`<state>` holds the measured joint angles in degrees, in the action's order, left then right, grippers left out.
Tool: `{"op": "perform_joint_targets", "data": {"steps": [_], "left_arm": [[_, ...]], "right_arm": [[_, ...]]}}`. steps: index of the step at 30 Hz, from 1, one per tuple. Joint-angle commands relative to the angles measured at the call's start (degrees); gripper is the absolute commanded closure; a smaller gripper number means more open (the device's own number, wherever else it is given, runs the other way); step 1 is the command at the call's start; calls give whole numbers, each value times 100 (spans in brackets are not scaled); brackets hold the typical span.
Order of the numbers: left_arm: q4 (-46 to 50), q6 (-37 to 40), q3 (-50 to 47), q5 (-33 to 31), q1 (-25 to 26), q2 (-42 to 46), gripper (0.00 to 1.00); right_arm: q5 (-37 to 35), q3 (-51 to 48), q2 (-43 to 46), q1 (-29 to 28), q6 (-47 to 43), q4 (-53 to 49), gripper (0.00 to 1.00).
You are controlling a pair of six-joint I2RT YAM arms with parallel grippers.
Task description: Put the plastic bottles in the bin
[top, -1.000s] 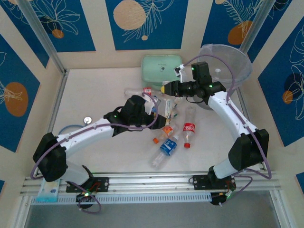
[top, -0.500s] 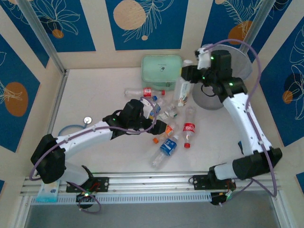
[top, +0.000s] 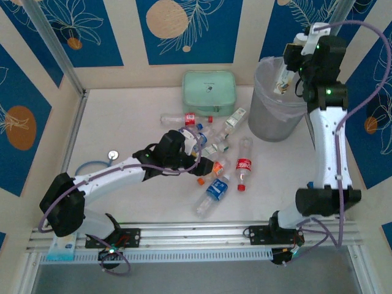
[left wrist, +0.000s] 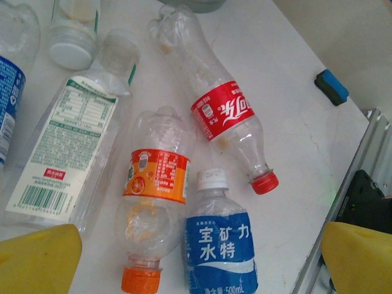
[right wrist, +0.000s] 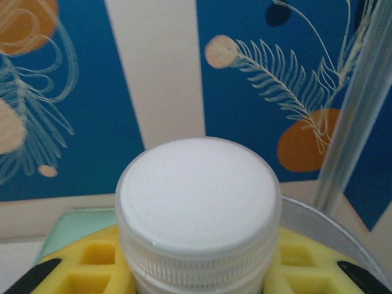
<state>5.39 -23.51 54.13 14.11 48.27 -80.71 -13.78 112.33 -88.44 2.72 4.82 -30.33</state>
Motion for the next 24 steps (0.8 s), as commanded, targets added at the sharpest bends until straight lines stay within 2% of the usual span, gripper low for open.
{"op": "perform_joint_targets", "data": {"steps": [1,6,12,24], "left_arm": [[134,-3,-92,-158,3,229,0],[290,-31,-148,-213,4,308,0],[742,3,-87,-188,26,274,2],[1135,115,-122,-137,140,249,3]], "right_arm": [[-200,895,-806,130,-315,-993,100],[-184,2293,-2106,241,-429,-2329,100],[311,3104,-3090,387,-321,-3266,100],[854,3240,-4238,626,-402,-3985,98]]}}
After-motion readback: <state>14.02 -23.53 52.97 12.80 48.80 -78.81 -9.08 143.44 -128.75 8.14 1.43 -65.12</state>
